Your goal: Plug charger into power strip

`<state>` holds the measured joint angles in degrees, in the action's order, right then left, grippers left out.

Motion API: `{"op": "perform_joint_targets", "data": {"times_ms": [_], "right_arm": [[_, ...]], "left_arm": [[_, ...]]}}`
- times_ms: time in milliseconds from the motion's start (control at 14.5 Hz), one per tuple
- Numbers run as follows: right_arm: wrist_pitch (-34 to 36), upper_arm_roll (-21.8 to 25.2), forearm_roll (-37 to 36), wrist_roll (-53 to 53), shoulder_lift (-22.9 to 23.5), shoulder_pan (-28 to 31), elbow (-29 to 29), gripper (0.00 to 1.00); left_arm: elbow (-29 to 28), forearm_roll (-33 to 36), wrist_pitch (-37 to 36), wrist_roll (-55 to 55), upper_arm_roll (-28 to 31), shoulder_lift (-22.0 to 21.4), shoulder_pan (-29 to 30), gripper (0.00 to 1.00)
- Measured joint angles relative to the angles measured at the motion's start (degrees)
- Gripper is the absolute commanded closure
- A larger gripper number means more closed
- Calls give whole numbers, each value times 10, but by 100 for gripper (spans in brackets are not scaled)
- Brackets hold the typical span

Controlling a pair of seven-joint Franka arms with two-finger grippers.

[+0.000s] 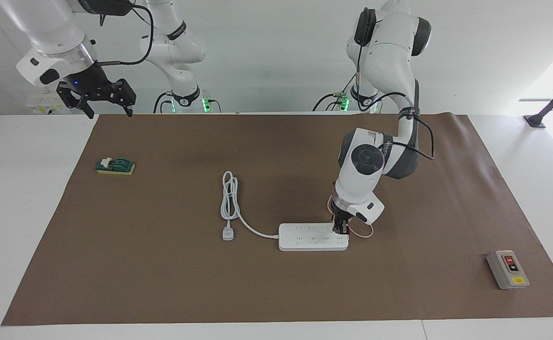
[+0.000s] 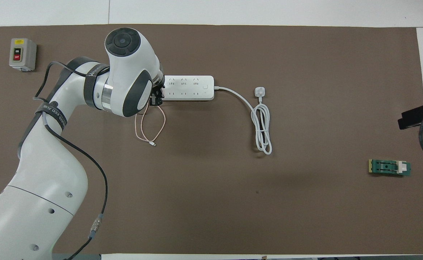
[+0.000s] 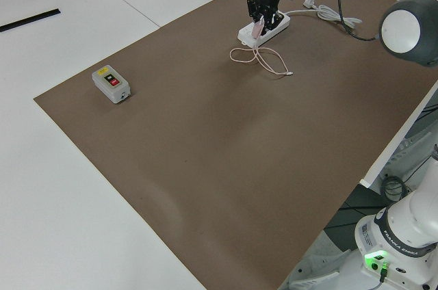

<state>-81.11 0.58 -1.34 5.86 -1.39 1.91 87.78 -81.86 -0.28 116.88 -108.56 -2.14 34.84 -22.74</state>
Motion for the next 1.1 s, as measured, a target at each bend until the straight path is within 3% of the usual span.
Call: {"op": "perform_joint_targets", "data": {"times_ms": [1105], "right_arm": [[0, 0, 0, 0, 0, 0, 1, 0]], "left_arm": [[27, 1, -20, 1, 0, 28, 0, 100]]}}
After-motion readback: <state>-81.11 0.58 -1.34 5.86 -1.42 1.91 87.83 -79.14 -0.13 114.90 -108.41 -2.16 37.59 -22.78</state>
